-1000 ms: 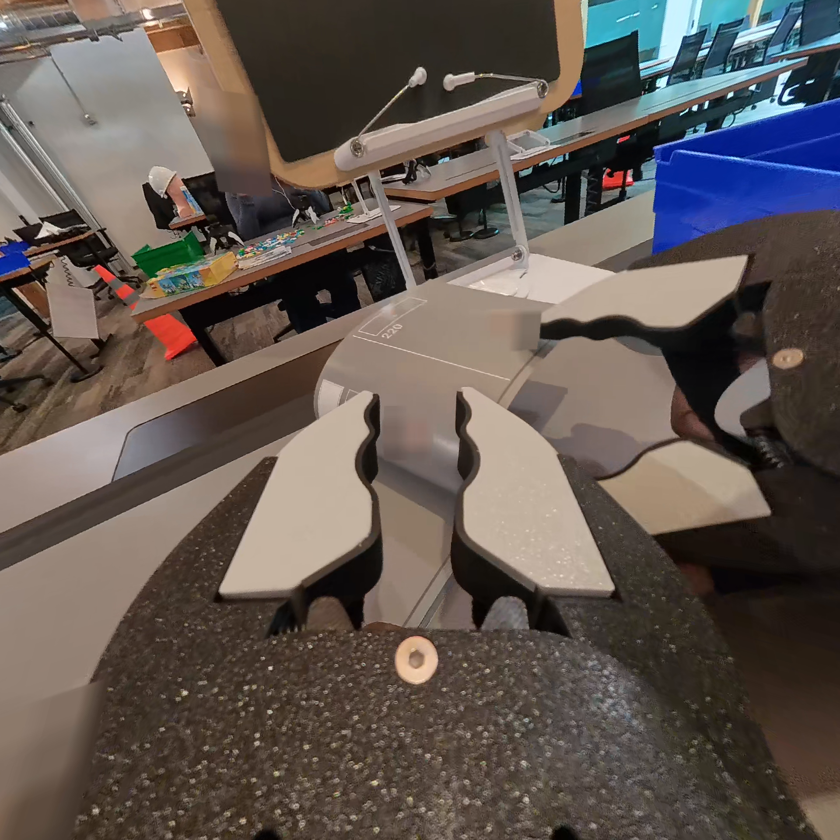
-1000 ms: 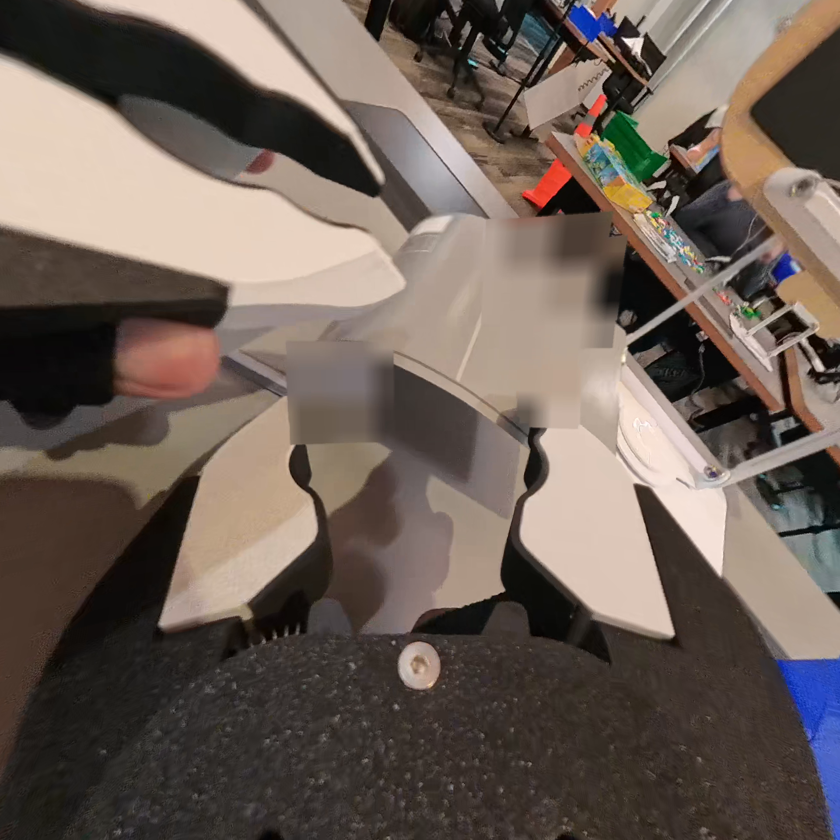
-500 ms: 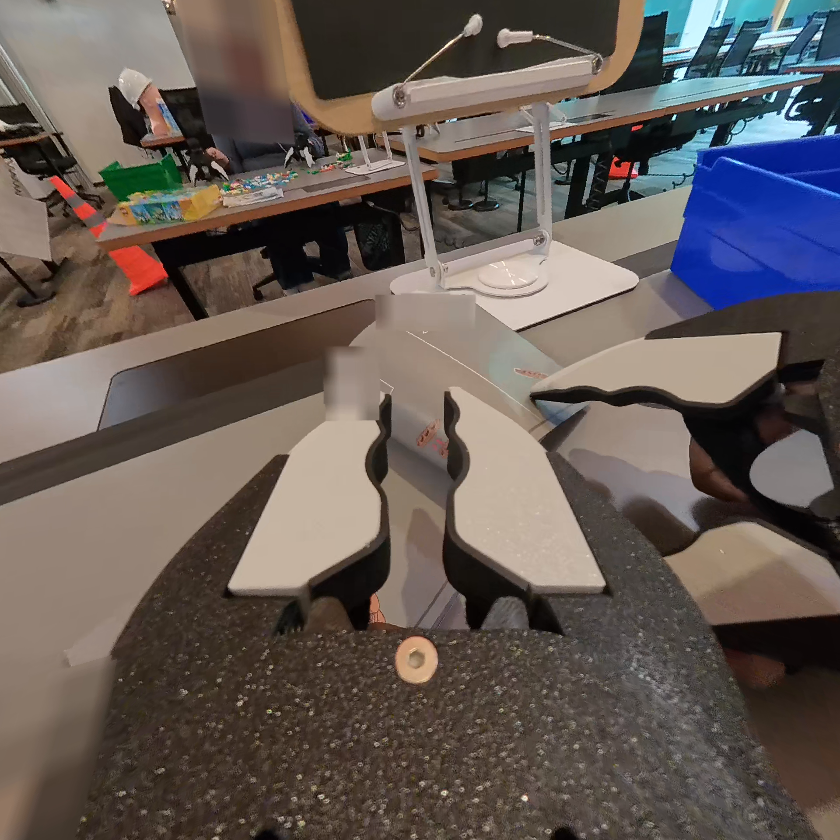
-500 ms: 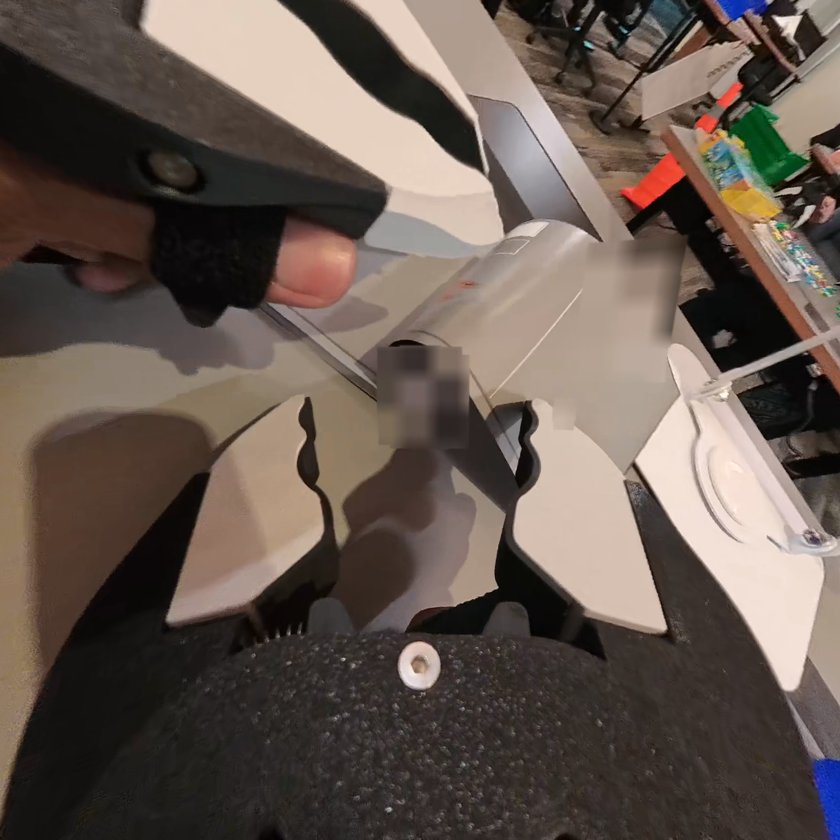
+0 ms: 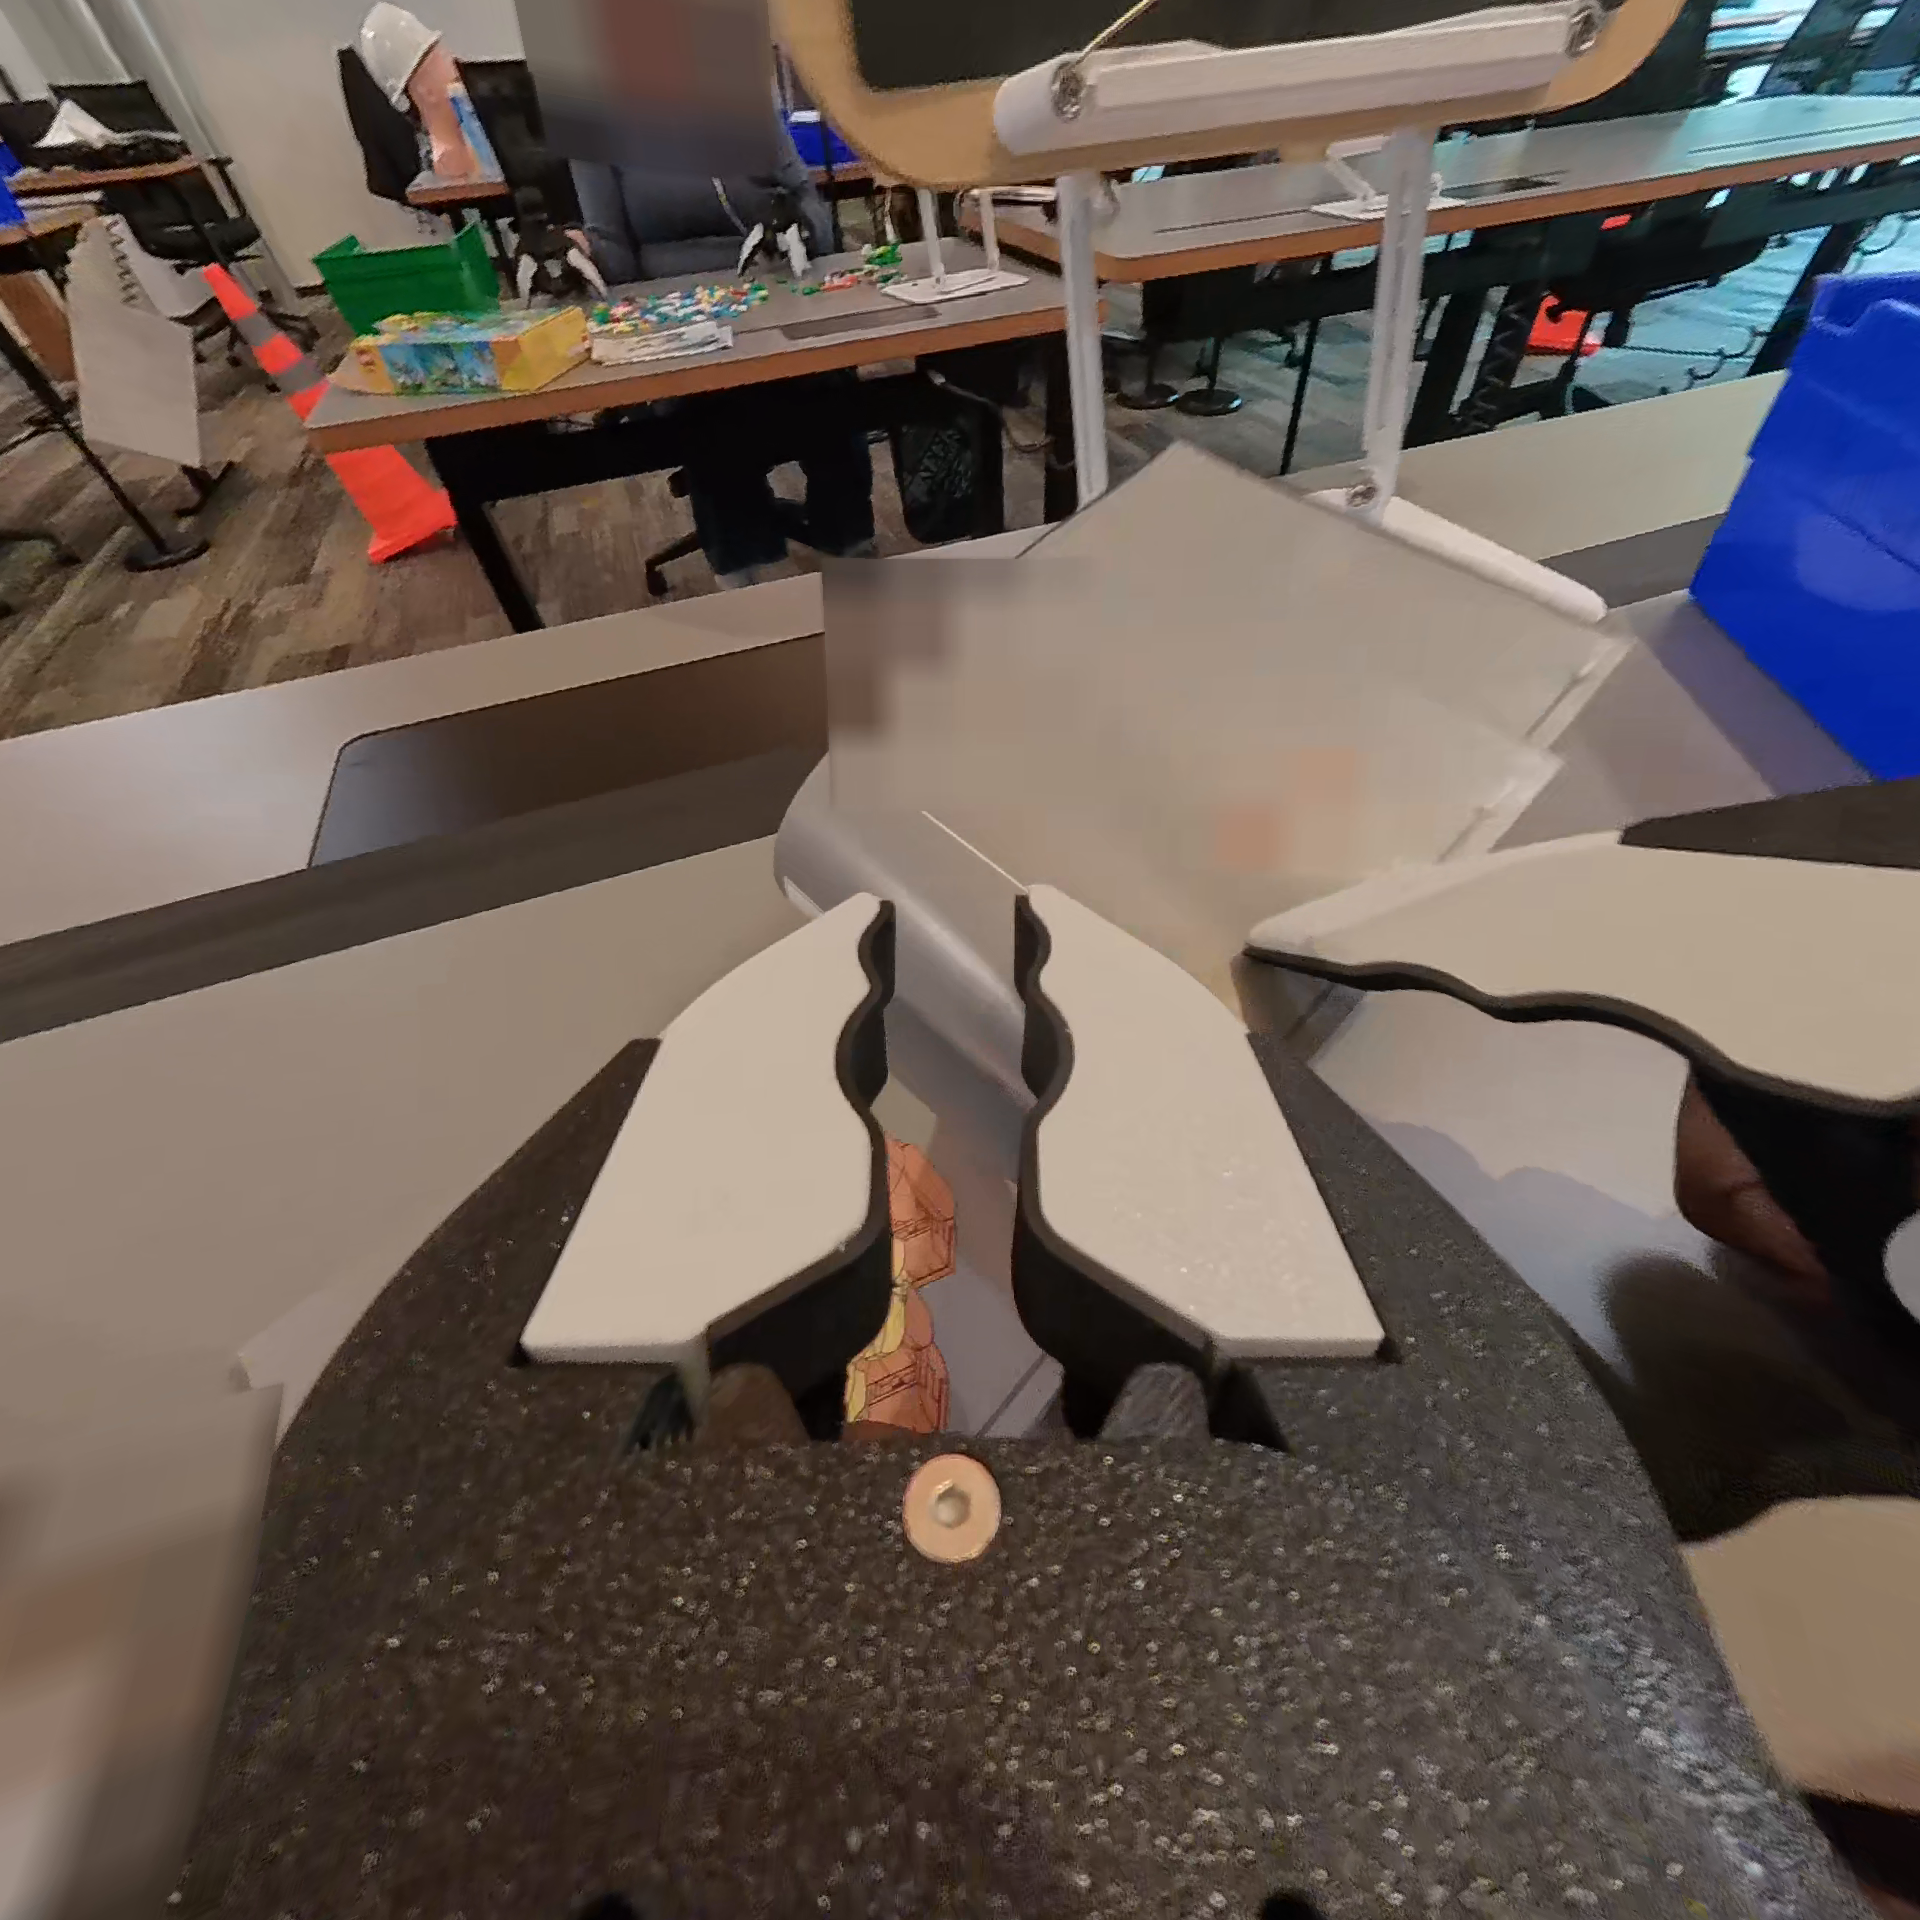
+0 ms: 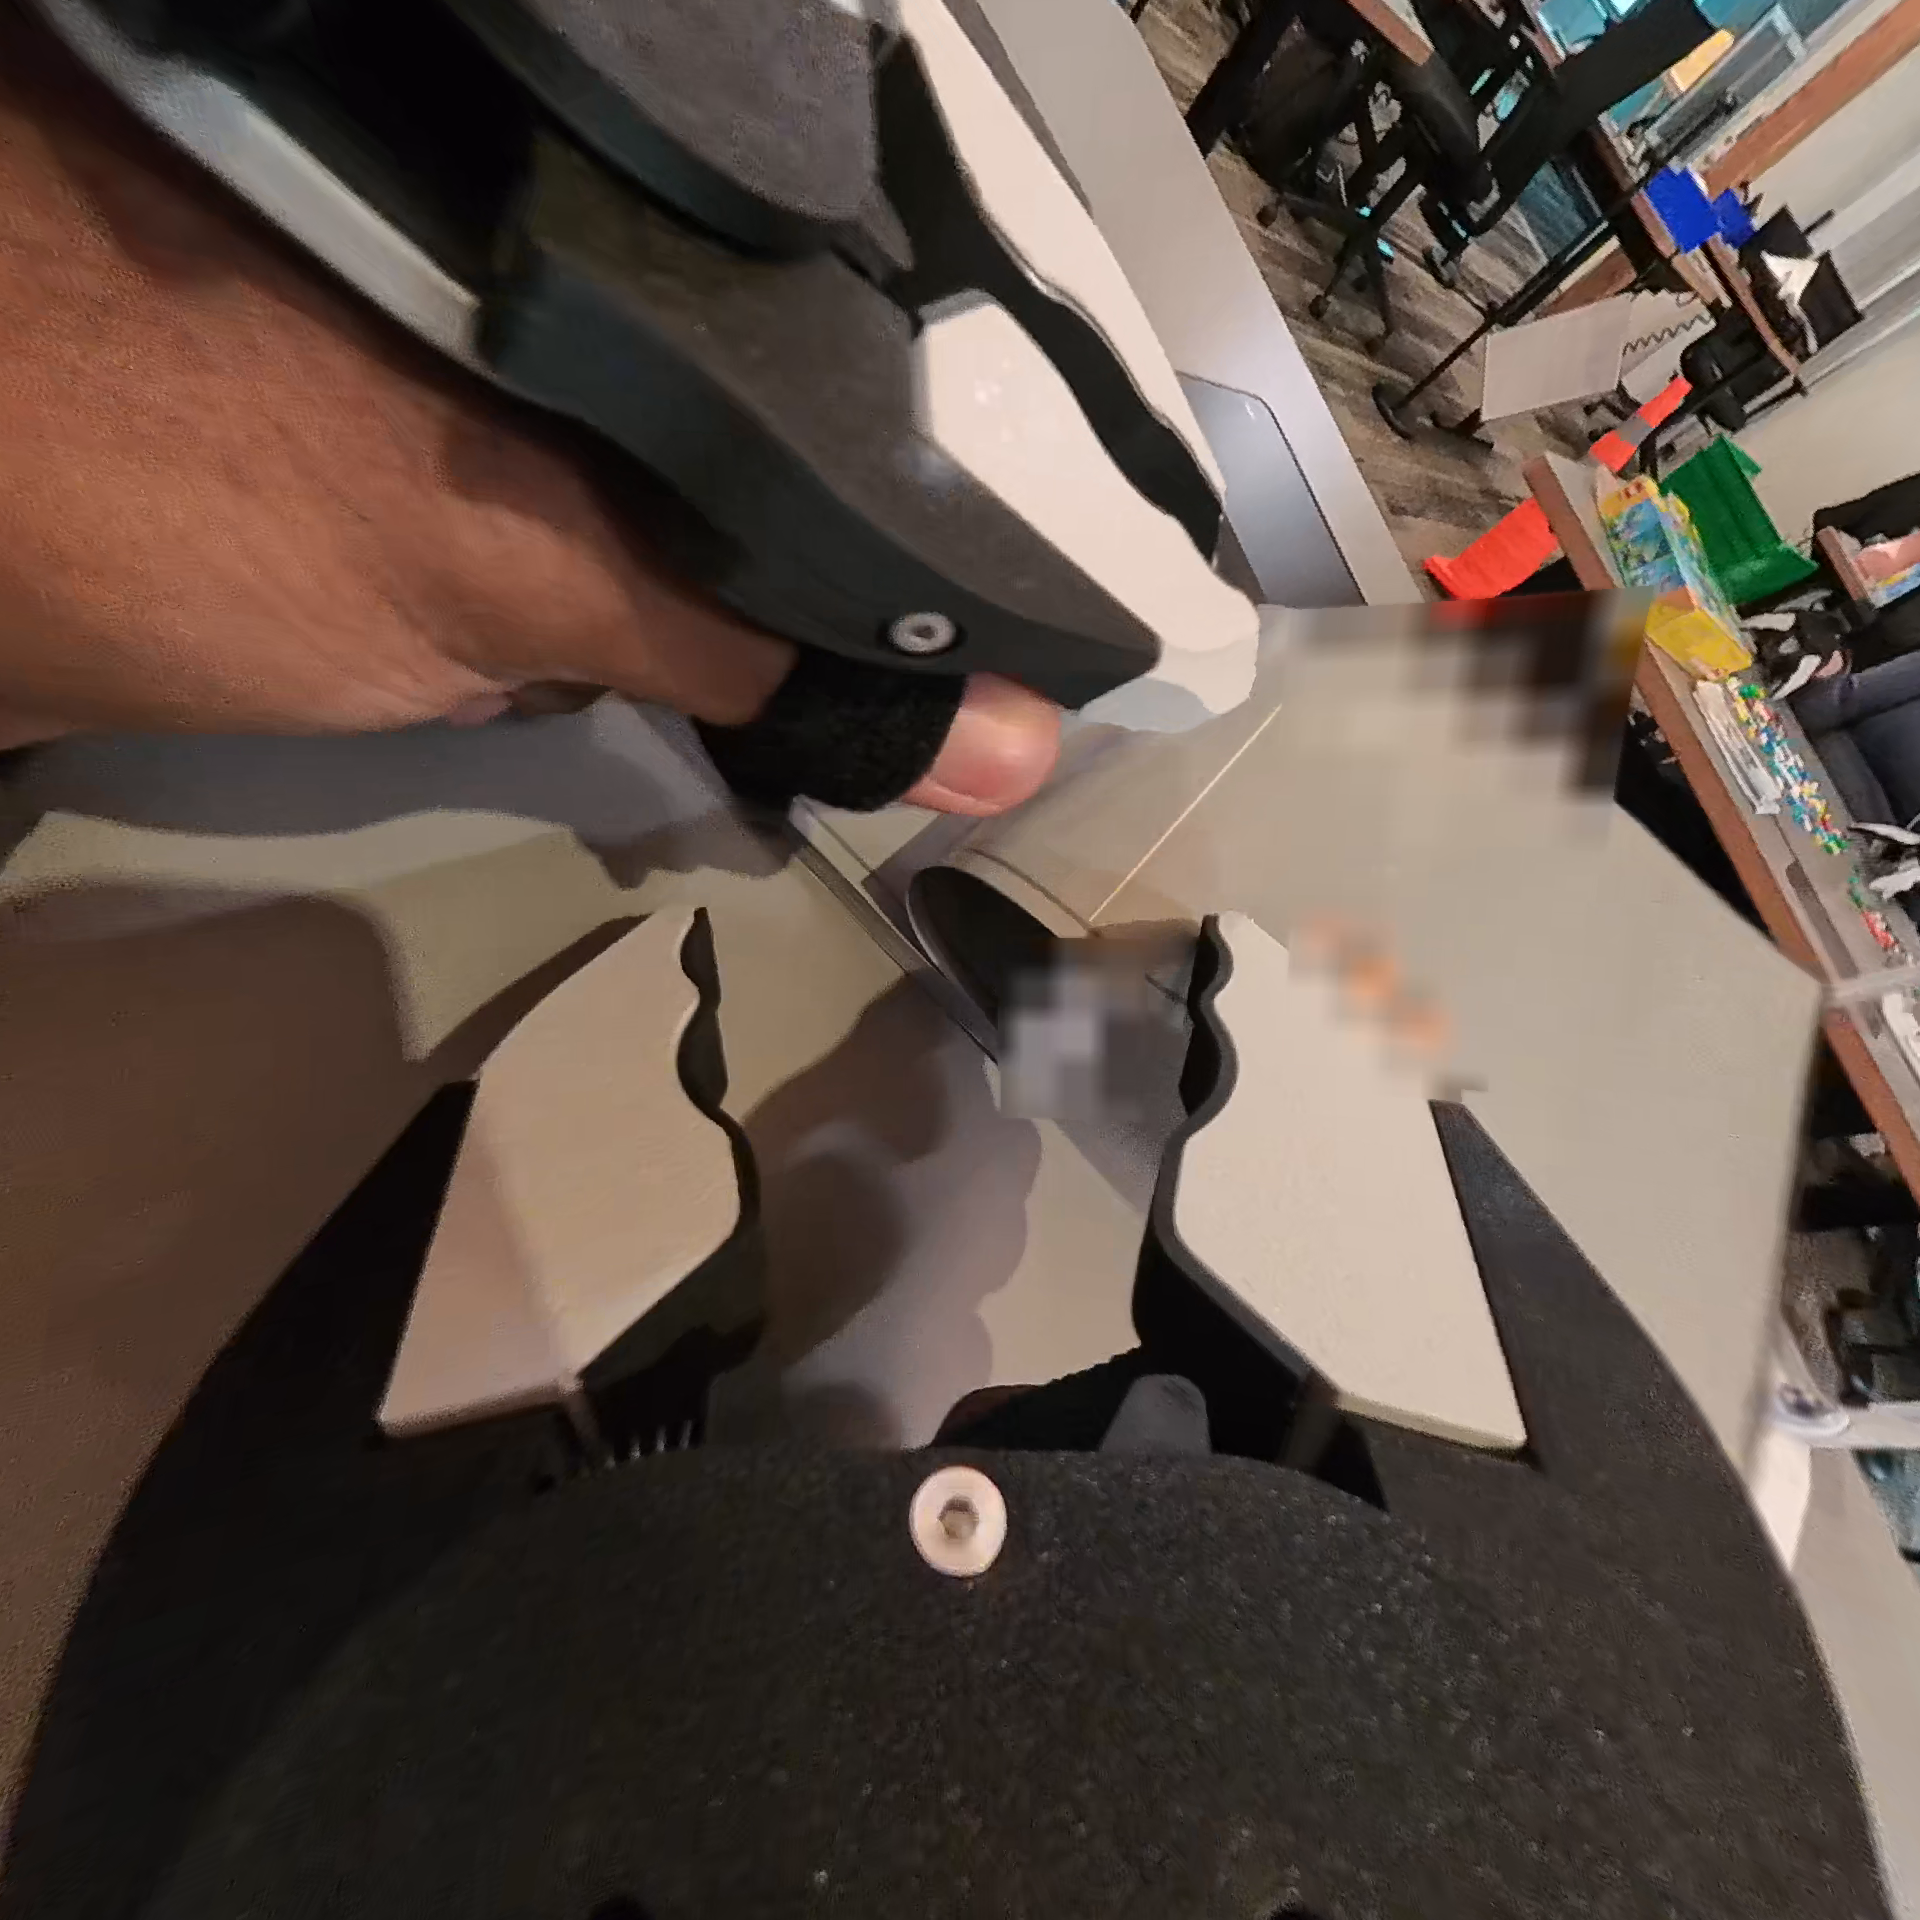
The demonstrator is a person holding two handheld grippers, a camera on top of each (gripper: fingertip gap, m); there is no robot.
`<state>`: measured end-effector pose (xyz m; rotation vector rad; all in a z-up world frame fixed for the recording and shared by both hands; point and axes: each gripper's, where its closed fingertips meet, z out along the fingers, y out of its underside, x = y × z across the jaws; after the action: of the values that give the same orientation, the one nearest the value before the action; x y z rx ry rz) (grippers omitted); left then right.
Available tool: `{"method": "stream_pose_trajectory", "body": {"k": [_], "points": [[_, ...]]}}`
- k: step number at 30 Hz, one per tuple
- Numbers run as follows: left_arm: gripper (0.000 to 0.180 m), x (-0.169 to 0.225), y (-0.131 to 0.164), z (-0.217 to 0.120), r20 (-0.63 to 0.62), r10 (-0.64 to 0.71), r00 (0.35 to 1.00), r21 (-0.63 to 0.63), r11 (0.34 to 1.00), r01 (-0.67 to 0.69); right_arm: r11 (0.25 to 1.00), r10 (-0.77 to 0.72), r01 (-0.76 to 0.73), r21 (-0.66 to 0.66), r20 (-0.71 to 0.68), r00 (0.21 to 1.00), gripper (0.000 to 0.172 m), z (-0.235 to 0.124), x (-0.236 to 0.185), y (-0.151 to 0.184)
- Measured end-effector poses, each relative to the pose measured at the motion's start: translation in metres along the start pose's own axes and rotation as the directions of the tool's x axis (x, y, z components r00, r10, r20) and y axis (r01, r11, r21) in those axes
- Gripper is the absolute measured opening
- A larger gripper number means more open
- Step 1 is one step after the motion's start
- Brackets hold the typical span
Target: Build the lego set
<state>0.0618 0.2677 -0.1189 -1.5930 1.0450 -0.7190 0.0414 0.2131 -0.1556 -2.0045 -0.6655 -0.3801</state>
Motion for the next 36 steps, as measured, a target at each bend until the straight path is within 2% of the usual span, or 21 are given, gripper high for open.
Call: {"method": "stream_pose_trajectory", "body": {"k": [6,11,13,15,19,22,25,27,33,36], "points": [[0.021,-0.004,0.007,0.004,0.003,-0.022,1.000,-0.045,0.999,0.023,0.995,-0.075,0.073,0.061,0.045,0.996,0.085,-0.004,-0.015,-0.011],[0.021,0.002,0.013,0.007,-0.012,0.032,0.999,-0.086,0.996,-0.032,0.976,-0.075,0.066,0.207,0.034,0.997,0.084,-0.023,-0.010,-0.035],[0.021,0.005,0.015,0.008,-0.014,0.066,0.998,-0.104,0.992,-0.067,0.964,-0.031,0.027,0.265,0.012,0.999,0.083,-0.034,0.001,-0.044],[0.020,0.007,0.017,0.009,-0.015,0.092,0.996,-0.121,0.988,-0.094,0.967,0.012,-0.008,0.253,-0.013,1.000,0.089,-0.036,0.013,-0.040],[0.020,0.009,0.018,0.010,-0.014,0.113,0.994,-0.127,0.985,-0.114,0.942,0.203,-0.197,0.273,0.008,0.979,0.095,-0.040,0.034,-0.029],[0.020,0.007,0.019,0.009,-0.019,0.101,0.995,-0.131,0.986,-0.102,0.886,0.341,-0.319,0.336,-0.006,0.940,0.091,-0.048,0.056,-0.022],[0.020,0.008,0.020,0.010,-0.026,0.103,0.994,-0.138,0.985,-0.106,0.857,0.421,-0.385,0.343,-0.032,0.907,0.088,-0.051,0.072,-0.007],[0.020,0.008,0.021,0.010,-0.024,0.110,0.994,-0.143,0.983,-0.112,0.837,0.470,-0.440,0.326,-0.017,0.882,0.082,-0.046,0.076,0.002],[0.020,0.001,0.022,0.007,0.010,0.121,0.993,-0.154,0.981,-0.118,0.782,0.592,-0.598,0.176,0.090,0.801,0.080,-0.023,0.068,0.023],[0.020,-0.007,0.020,0.003,0.038,0.118,0.992,-0.152,0.982,-0.111,0.758,0.621,-0.629,0.174,0.104,0.777,0.079,-0.023,0.071,0.025]]}}
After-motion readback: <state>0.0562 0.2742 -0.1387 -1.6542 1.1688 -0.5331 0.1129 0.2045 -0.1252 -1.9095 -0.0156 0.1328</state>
